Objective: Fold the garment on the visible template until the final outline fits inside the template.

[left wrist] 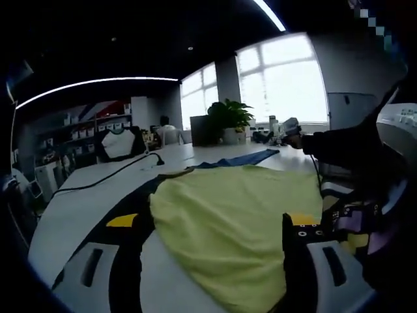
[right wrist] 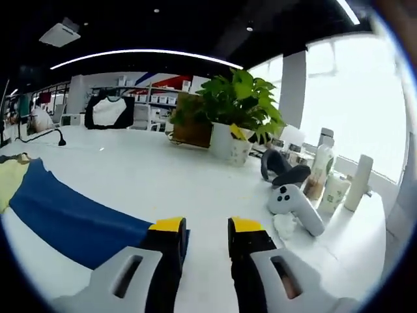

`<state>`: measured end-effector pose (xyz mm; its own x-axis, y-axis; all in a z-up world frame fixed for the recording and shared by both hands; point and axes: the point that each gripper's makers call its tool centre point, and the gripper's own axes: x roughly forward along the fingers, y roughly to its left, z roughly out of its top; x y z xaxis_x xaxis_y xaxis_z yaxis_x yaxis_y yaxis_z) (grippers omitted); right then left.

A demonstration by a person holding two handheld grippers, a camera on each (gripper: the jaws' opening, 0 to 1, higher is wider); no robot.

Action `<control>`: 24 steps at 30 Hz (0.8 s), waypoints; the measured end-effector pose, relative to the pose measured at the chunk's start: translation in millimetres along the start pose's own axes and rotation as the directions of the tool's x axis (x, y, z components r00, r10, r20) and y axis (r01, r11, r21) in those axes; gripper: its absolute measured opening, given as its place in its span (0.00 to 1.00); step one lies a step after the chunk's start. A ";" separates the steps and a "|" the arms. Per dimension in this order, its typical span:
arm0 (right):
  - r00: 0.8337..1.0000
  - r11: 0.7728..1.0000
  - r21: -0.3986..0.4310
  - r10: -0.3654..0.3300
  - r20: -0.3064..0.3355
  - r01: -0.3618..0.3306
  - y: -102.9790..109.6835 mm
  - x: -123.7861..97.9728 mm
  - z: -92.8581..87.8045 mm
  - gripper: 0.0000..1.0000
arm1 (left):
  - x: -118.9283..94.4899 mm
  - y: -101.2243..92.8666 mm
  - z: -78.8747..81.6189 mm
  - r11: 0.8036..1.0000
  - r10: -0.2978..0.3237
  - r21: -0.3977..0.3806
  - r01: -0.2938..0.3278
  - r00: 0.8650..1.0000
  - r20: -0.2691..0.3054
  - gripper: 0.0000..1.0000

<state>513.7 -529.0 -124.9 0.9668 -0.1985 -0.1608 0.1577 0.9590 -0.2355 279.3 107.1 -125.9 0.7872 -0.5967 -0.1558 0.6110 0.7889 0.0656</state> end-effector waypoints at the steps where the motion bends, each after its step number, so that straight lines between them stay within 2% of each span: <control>1: 1.000 1.000 -0.004 0.002 0.020 -0.002 2.0 -5.8 6.3 0.28 | 0.5 -1.4 4.0 1.000 -0.009 -0.013 0.010 1.000 0.024 0.94; 3: 0.999 0.999 0.031 0.034 0.026 -0.035 8.9 -16.8 14.1 0.30 | 0.6 -2.8 9.1 0.999 -0.018 -0.033 0.020 0.999 0.048 0.94; 6: 0.997 0.996 0.062 0.066 0.026 -0.068 16.0 -30.2 22.7 0.35 | 0.8 -5.1 11.7 1.000 -0.016 -0.001 0.016 0.999 0.048 0.94; 9: 0.991 0.990 0.083 0.108 0.083 -0.115 26.5 -46.7 39.4 0.40 | -0.1 -6.0 15.5 1.000 -0.020 -0.010 0.021 0.998 0.068 0.95; 12: 0.986 0.984 0.092 0.143 0.092 -0.151 33.6 -58.8 47.1 0.44 | -1.6 -3.9 18.5 1.000 -0.013 -0.019 0.015 0.997 0.081 0.95; 13: 0.979 0.975 0.137 0.158 0.132 -0.176 39.8 -67.4 56.4 0.44 | -2.2 -2.8 19.6 1.000 -0.009 -0.024 0.011 0.996 0.086 0.95; 14: 0.970 0.968 0.141 0.182 0.164 -0.206 45.0 -74.2 64.3 0.44 | -3.3 -1.3 22.2 0.999 -0.004 -0.032 0.007 0.995 0.100 0.96; 15: 0.961 0.965 0.124 0.205 0.187 -0.231 49.2 -82.6 72.9 0.45 | -4.2 -0.9 23.6 0.999 -0.003 -0.035 0.007 0.994 0.108 0.97; 17: 0.955 0.967 0.092 0.214 0.203 -0.236 56.7 -96.7 80.9 0.50 | -5.4 -0.2 26.7 0.999 -0.002 -0.045 0.008 0.993 0.122 0.97; 19: 0.926 0.948 0.082 0.277 0.257 -0.306 72.4 -113.2 95.5 0.55 | -6.3 0.9 28.9 0.999 0.002 -0.050 0.005 0.991 0.131 0.98; 20: 0.902 0.931 0.072 0.325 0.284 -0.358 82.0 -123.5 102.6 0.56 | -6.8 1.6 29.8 0.999 0.005 -0.051 0.002 0.991 0.134 0.99; 21: 0.894 0.924 0.070 0.342 0.290 -0.376 85.6 -129.1 105.1 0.57 | -7.6 3.6 31.2 0.998 0.015 -0.067 -0.005 0.990 0.141 1.00; 23: 0.864 0.911 0.027 0.379 0.333 -0.410 95.7 -145.3 115.0 0.60 | -8.2 4.0 32.5 0.994 0.011 -0.109 0.005 0.989 0.146 1.00; 24: 0.861 0.910 -0.019 0.398 0.317 -0.414 102.2 -153.3 113.8 0.63 | -8.4 3.9 33.0 0.994 0.009 -0.113 0.008 0.989 0.147 1.00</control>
<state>404.5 -377.6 -15.2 0.9587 0.2752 0.0721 -0.2606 0.9511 -0.1656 277.8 110.4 -91.8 0.7962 -0.6050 -0.0092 0.6040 0.7956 -0.0475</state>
